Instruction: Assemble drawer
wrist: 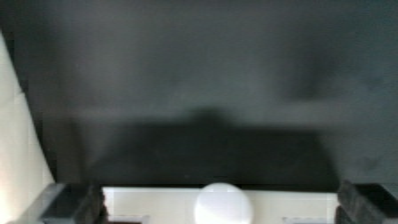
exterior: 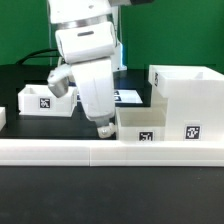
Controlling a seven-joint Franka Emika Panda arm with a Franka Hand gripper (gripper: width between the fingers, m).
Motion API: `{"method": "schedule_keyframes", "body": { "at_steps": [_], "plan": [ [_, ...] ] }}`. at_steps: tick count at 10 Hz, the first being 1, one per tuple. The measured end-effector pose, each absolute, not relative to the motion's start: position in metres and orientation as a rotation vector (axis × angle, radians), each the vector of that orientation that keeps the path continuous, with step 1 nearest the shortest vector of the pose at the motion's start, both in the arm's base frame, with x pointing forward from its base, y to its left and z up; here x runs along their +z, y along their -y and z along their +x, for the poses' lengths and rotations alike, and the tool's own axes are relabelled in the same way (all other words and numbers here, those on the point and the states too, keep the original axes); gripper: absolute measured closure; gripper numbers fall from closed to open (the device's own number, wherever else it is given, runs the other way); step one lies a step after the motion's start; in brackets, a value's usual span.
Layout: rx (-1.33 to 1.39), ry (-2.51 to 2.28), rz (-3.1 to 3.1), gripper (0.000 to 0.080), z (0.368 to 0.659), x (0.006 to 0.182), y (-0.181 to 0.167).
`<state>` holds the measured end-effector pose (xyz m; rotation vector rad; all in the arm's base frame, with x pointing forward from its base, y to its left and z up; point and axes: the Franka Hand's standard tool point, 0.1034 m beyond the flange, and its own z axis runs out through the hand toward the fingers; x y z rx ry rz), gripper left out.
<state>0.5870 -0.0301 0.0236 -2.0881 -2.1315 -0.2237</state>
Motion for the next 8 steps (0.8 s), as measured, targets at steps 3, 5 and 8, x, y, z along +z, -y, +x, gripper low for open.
{"method": "schedule_keyframes", "body": {
  "at_steps": [3,5,8],
  "plan": [
    [-0.222,2.127,-2.092,0.015,0.586,0.023,0.032],
    [-0.222,2.125,-2.084,0.015,0.585,0.017,0.029],
    [-0.233,2.121,-2.073,0.015,0.587,0.017,0.016]
  ]
}}
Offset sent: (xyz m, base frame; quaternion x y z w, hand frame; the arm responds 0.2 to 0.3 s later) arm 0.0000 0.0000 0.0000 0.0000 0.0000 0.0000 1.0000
